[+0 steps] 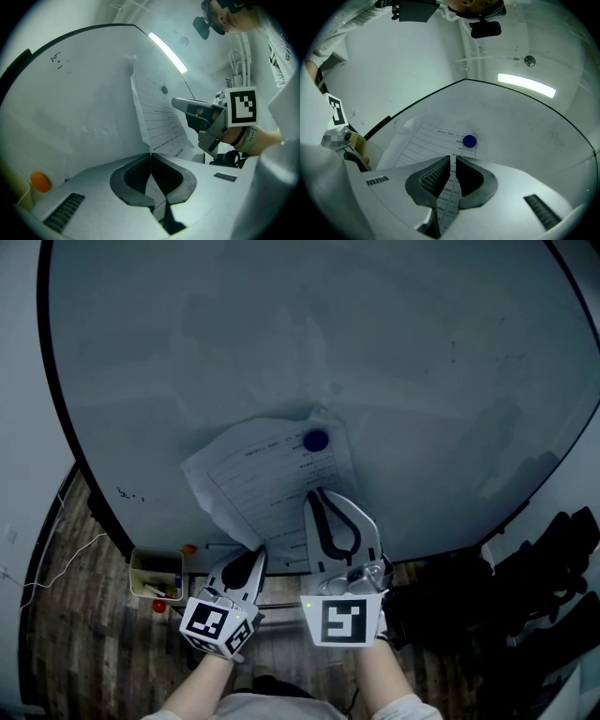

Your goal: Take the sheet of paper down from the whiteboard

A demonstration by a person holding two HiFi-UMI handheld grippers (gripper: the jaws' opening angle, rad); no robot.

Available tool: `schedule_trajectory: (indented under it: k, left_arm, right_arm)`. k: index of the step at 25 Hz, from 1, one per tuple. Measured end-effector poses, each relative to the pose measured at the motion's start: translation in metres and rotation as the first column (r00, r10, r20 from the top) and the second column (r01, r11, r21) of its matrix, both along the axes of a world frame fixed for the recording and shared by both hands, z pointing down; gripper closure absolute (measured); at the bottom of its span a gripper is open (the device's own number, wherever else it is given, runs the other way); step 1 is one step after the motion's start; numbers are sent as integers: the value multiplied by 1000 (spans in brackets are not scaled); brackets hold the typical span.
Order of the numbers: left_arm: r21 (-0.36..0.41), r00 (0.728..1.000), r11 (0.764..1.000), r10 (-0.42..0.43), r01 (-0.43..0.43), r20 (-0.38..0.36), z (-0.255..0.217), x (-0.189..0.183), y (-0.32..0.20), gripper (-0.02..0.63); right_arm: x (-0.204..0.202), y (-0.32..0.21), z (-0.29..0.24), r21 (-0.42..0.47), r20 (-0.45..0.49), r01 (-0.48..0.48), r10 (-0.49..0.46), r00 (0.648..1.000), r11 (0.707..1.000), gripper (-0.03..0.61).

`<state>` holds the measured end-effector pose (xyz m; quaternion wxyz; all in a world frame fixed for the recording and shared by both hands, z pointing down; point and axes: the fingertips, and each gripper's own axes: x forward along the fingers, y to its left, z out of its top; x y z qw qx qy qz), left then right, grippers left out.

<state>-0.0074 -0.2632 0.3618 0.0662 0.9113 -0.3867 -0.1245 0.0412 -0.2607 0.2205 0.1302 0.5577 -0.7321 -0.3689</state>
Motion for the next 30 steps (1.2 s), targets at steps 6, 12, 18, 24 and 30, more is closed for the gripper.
schedule_trajectory:
  k: [6, 12, 18, 24, 30]
  left_arm:
    - [-26, 1000, 1000, 9, -9, -1, 16, -1, 5, 597]
    - [-53, 1000, 998, 20, -20, 4, 29, 1, 9, 597]
    - [-80, 999, 996, 31, -30, 8, 44, 2, 12, 597]
    - [-104, 999, 994, 40, -39, 8, 60, 3, 15, 597]
    - [-116, 999, 993, 36, -34, 16, 70, 2, 15, 597]
  right_arm:
    - [-3, -2, 4, -15, 0, 4, -4, 1000, 1000, 498]
    - [-4, -6, 6, -31, 2, -1, 1, 1000, 1000, 483]
    - [-5, -10, 9, -39, -3, -7, 7, 1000, 999, 474]
    - [-9, -15, 11, -46, -6, -7, 7, 1000, 999, 454]
    - [-12, -23, 14, -69, 0, -4, 4, 1000, 998, 442]
